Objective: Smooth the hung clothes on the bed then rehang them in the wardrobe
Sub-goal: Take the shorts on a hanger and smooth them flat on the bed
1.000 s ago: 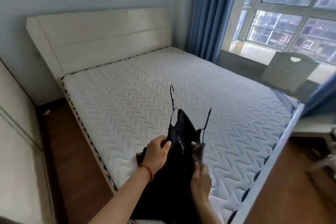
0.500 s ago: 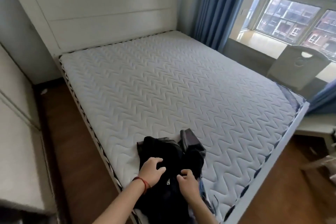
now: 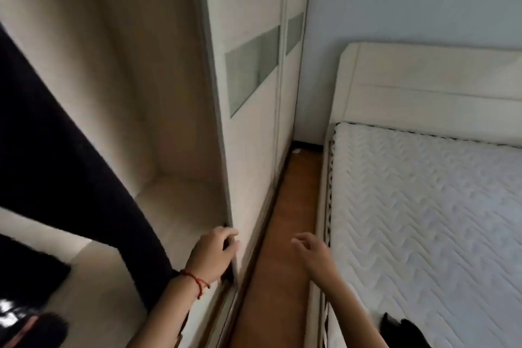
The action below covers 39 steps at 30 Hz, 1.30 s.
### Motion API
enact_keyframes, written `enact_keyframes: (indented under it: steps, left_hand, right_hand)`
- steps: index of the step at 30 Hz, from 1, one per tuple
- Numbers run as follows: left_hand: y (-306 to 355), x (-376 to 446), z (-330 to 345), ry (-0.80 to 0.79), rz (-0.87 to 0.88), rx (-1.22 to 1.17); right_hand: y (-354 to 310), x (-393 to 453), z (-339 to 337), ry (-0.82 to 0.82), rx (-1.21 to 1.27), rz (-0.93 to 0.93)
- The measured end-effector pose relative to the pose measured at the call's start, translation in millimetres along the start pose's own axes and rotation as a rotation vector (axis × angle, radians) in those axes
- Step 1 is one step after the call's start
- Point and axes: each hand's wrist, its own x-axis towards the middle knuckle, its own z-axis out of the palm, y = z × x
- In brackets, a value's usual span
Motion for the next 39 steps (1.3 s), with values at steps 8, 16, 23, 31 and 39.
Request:
enact_keyframes:
  steps: [8,16,23,31,39]
  left_hand:
    - [-21.1,-41.3,-173.7,0.634,-0.103,0.121]
    - [23.9,-90.5,-279.0,1.034,-0.009,0.325]
    - [66.6,-134.1,-356.5,1.460,0.043,0.823]
    - [55.0,-172.8,-442.4,1.646,-0.574,0.698]
    - [54.7,-189.4,-467.9,1.441,-0.830,0.296]
  right_hand:
    - [-210.5,31.4,60.5,-0.244,0.174,-0.611]
    - [-383.3,4.3,90.7,-0.424,0.405,-0.995]
    - [-506.7,-24.5,79.7,-0.299,0.565,-1.234]
    - [-579.1,-43.9,112.3,-0.327,0.038,-1.306]
    - [-602.6,-51.7,120.7,-0.733,-0.046,-1.046]
